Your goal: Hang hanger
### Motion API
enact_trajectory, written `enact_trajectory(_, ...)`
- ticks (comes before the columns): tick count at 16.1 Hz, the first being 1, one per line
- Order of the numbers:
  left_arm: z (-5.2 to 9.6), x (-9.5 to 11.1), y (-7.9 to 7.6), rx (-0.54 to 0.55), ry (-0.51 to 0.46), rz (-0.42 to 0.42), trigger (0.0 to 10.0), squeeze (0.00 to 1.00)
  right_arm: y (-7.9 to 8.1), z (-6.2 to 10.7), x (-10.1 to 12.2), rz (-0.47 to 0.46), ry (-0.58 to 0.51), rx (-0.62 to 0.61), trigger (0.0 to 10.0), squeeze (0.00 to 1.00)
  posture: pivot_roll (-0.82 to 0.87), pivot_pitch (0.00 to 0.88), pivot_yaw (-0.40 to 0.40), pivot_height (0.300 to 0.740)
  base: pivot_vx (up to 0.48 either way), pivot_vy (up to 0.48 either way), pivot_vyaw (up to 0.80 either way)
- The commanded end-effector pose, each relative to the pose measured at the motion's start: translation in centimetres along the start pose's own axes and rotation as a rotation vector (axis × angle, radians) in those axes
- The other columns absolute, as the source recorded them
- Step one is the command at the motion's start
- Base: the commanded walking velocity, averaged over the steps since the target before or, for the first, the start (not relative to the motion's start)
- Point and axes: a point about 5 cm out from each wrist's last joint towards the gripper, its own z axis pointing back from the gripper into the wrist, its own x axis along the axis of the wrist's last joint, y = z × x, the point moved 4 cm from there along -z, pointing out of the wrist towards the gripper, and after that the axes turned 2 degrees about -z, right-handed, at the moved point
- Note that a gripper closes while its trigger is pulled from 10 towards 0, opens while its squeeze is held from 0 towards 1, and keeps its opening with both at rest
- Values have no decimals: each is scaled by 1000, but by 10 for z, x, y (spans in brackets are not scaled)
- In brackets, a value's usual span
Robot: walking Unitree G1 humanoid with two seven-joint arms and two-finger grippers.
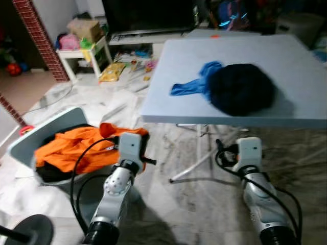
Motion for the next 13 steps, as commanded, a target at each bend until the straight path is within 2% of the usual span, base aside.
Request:
enact_trajectory(1, -1, 3, 10, 14, -8, -21, 10000, 0, 12, -4, 7, -13, -25, 25, 10000, 0, -142, 0, 93, 740, 0, 0, 0)
enact_trajectory(8, -9, 11, -3, -26, -36, 16, 10000, 0, 11, -4, 7, -3, -28, 19, 10000, 0, -153, 0, 94, 740, 0, 0, 0)
enact_trajectory(11, -21, 26, -15, -68, -82, 38, 10000, 0, 13, -6, 8, 1, -30, 25, 10000, 0, -156, 0, 86, 740, 0, 0, 0)
enact_trajectory(13, -34, 50, -35, -129, -138, 75, 10000, 0, 15, -7, 8, 5, -29, 33, 10000, 0, -157, 0, 80, 740, 0, 0, 0)
